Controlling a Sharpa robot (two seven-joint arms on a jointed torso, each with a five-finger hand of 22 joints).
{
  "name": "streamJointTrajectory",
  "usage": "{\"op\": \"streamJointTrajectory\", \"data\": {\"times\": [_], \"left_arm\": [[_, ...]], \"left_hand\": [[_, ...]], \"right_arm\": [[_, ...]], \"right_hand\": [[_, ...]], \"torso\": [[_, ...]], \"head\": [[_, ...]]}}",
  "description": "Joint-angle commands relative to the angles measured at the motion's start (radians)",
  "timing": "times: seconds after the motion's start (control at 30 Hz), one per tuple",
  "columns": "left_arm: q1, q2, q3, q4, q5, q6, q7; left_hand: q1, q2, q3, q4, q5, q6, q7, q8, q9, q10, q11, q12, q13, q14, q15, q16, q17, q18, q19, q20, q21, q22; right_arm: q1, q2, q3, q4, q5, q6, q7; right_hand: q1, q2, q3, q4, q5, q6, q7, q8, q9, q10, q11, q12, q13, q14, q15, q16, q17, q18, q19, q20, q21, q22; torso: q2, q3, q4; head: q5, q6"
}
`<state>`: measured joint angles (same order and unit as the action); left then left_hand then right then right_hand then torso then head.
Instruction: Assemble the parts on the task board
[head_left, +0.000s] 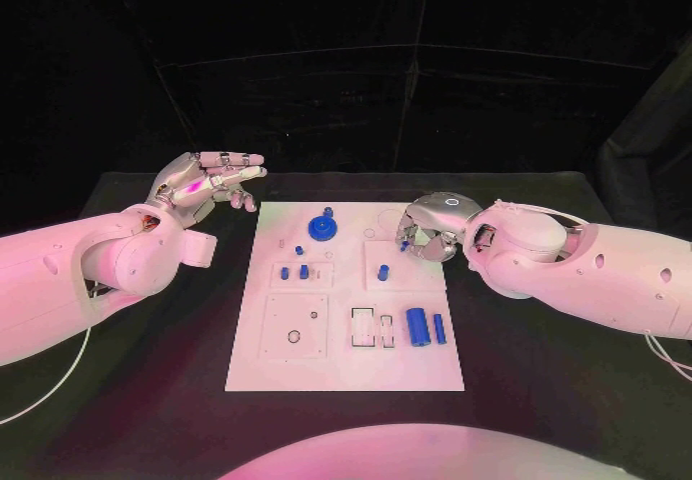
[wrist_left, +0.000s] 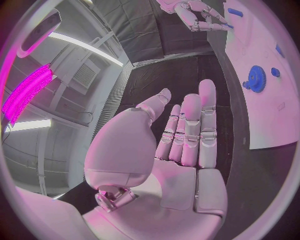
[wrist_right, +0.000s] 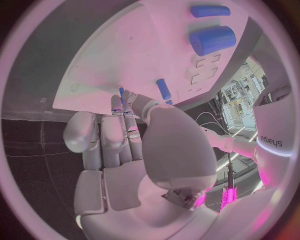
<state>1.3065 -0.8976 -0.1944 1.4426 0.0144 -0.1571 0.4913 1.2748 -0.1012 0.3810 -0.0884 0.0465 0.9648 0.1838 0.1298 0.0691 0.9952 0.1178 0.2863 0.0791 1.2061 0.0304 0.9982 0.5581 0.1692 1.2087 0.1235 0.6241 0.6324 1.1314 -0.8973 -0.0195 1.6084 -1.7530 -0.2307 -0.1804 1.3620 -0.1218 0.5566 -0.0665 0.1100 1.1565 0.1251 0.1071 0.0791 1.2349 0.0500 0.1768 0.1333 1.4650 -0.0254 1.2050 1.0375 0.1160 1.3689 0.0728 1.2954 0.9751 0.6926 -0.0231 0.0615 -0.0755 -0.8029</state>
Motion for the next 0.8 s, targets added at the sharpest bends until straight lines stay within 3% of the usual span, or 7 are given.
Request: {"op": "streamJointTrajectory", "data": {"times": [0.03,0.2,0.4,0.57,0.8], "left_arm": [[0.002,0.000,0.001,-0.002,0.006,0.008,0.009],[0.002,-0.001,0.001,-0.004,0.006,0.007,0.009],[0.002,0.000,0.001,-0.004,0.006,0.008,0.009],[0.002,0.004,0.001,-0.004,0.006,0.010,0.009],[0.002,0.009,0.001,-0.005,0.006,0.012,0.008]], "left_hand": [[0.002,0.011,-0.007,0.001,0.002,0.007,0.002,0.006,0.001,0.002,0.000,0.005,0.000,-0.005,-0.001,0.001,-0.001,0.014,-0.006,0.003,-0.007,-0.002],[0.003,0.010,-0.009,0.000,0.002,0.005,0.003,0.005,0.000,0.000,0.001,0.005,-0.001,-0.006,-0.001,0.000,-0.002,0.013,-0.006,0.003,-0.008,-0.003],[0.003,0.010,-0.009,0.000,0.002,0.005,0.003,0.005,0.000,0.000,0.001,0.005,-0.001,-0.006,-0.001,0.000,-0.002,0.013,-0.006,0.003,-0.008,-0.003],[0.003,0.010,-0.009,0.000,0.002,0.005,0.003,0.005,0.000,0.000,0.001,0.005,-0.001,-0.006,-0.001,0.000,-0.002,0.013,-0.006,0.003,-0.008,-0.003],[0.003,0.010,-0.010,0.000,0.002,0.004,0.004,0.004,0.000,-0.002,0.001,0.006,-0.001,-0.007,-0.001,0.000,-0.003,0.013,-0.007,0.003,-0.009,-0.004]], "right_arm": [[0.002,-0.014,0.001,0.025,0.028,-0.054,-0.003],[0.003,-0.035,0.003,0.066,0.040,-0.068,-0.003],[0.003,-0.036,0.005,0.136,0.053,-0.086,0.004],[0.003,0.004,0.005,0.175,0.058,-0.090,0.015],[0.003,0.079,0.005,0.170,0.059,-0.073,0.026]], "right_hand": [[-0.012,0.001,0.001,0.000,-0.004,0.007,-0.001,0.003,0.001,0.005,0.001,0.000,-0.002,0.026,-0.007,-0.003,-0.002,-0.012,0.005,-0.001,0.005,0.002],[-0.013,0.001,0.001,0.001,-0.005,0.007,-0.001,0.002,0.000,0.005,0.001,-0.001,-0.002,0.026,-0.007,-0.003,-0.001,-0.012,0.005,-0.001,0.006,0.004],[-0.014,0.001,0.000,0.001,-0.006,0.007,-0.001,0.002,0.000,0.004,0.001,-0.001,-0.002,0.026,-0.007,-0.002,-0.001,-0.013,0.007,-0.001,0.009,0.009],[-0.014,0.001,0.001,0.001,-0.005,0.006,0.000,0.001,0.000,0.004,0.001,-0.002,-0.003,0.026,-0.007,-0.003,-0.002,-0.014,0.008,-0.002,0.011,0.012],[-0.014,0.002,0.003,0.000,-0.003,0.005,0.000,0.000,0.000,0.003,0.001,-0.004,-0.004,0.026,-0.007,-0.003,-0.003,-0.014,0.008,-0.002,0.011,0.012]], "torso": [[-0.001,-0.0009,0.0016],[0.000,-0.0009,0.0006],[0.001,-0.0009,0.0017],[0.001,-0.0015,0.0019],[0.001,-0.0031,0.0037]], "head": [[0.001,0.001],[0.004,0.001],[0.018,0.000],[0.035,0.001],[0.061,-0.007]]}}
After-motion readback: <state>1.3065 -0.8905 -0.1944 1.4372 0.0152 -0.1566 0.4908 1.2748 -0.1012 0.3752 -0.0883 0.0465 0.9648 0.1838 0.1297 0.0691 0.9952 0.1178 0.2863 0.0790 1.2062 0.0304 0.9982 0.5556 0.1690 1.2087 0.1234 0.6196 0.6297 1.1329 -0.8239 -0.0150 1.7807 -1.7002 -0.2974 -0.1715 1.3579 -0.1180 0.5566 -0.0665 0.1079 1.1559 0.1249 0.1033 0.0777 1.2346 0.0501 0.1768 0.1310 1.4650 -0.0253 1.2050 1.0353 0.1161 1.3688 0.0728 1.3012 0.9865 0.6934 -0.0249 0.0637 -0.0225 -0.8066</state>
